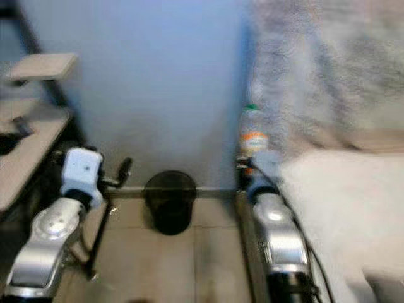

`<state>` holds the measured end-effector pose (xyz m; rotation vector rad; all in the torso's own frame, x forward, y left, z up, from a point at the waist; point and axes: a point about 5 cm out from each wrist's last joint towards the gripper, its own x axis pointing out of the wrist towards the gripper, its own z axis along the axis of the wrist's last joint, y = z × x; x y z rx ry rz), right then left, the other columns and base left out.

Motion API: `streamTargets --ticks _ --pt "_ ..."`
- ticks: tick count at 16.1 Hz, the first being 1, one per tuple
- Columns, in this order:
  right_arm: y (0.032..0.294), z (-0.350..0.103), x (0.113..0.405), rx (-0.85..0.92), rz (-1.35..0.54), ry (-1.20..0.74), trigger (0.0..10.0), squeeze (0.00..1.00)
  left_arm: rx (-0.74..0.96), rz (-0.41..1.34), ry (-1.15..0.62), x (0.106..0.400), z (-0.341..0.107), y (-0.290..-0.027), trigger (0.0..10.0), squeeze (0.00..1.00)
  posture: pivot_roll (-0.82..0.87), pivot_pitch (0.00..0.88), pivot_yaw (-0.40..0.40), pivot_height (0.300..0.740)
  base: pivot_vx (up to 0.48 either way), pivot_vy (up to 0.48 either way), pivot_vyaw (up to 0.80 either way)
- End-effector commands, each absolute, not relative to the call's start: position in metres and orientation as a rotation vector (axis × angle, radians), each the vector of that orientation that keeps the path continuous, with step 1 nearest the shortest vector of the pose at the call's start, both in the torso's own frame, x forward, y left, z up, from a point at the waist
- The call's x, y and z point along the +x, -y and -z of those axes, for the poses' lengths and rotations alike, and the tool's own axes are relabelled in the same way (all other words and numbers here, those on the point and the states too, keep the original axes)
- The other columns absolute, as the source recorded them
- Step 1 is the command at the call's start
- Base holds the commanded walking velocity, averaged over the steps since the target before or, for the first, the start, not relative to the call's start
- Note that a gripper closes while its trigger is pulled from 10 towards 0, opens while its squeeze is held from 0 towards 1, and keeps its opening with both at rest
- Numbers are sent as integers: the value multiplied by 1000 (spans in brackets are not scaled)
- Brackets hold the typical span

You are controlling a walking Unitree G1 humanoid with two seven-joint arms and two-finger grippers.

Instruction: Clean up the room

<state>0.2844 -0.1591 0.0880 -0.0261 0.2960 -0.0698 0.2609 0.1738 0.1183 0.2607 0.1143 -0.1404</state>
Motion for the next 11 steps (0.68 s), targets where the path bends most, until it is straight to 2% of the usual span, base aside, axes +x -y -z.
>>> streamTargets --ticks 1,11 --pt "147 -95 288 5 27 -262 10000 0 275 123 -105 261 -122 -179 10000 0 83 0 1 740 352 0 0" --pt "144 -93 289 -23 -7 -278 10000 0 283 132 -106 262 -123 -178 10000 0 97 0 -2 740 348 0 0"
